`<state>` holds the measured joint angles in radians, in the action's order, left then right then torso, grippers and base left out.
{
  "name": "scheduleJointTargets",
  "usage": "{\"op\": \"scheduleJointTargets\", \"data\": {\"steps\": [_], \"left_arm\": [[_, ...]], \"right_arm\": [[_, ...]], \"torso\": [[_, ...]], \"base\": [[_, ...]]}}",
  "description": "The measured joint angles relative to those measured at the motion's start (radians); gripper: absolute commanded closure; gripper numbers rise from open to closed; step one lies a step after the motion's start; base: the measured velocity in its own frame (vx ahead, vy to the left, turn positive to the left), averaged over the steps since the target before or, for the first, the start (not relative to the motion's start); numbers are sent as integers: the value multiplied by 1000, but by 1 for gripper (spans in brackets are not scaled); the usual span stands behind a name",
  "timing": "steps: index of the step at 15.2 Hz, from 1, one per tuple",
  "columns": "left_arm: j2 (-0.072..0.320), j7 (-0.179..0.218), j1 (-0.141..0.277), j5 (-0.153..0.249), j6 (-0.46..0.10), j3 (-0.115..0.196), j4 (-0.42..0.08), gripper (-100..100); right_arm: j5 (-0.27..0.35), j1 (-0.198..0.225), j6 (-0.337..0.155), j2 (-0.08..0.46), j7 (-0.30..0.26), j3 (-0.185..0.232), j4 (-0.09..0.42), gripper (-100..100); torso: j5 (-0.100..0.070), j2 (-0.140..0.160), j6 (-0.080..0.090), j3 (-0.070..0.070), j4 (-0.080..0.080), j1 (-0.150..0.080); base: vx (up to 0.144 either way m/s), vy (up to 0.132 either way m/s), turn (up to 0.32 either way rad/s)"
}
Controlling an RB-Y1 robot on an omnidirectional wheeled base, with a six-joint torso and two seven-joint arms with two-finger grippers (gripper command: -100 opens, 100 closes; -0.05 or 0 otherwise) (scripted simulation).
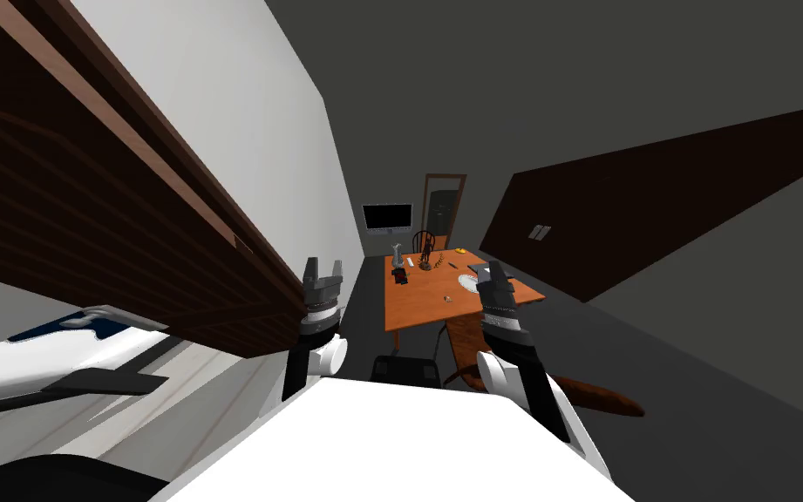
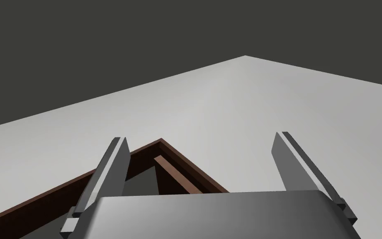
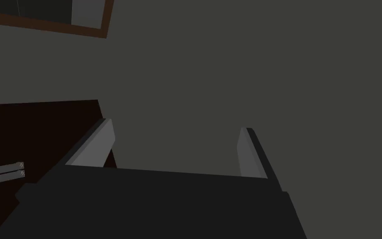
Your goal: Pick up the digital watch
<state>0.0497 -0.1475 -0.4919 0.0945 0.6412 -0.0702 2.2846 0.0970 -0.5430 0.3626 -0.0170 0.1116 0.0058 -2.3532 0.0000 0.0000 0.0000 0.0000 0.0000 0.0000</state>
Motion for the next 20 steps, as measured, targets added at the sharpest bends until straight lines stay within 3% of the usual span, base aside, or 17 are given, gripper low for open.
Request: {"op": "scheduleJointTargets", "data": {"steps": [7,11,20], "left_arm": [[0,0,0,0,0,0,0,0],[0,0,0,0,0,0,0,0],[0,0,0,0,0,0,0,0]], "right_arm": [[75,42,-15,129,-9,45,60,-100],[152,105,-26,204,-13,92,145,-100],[329,191,-56,333,-26,206,281,-100]], "torso": [[-1,-1,0,-1,0,-2],[-1,-1,0,-1,0,-3],[-1,-1,0,-1,0,-3]], "base": [[5,-21,48],[4,-33,67],[5,-33,73]]}}
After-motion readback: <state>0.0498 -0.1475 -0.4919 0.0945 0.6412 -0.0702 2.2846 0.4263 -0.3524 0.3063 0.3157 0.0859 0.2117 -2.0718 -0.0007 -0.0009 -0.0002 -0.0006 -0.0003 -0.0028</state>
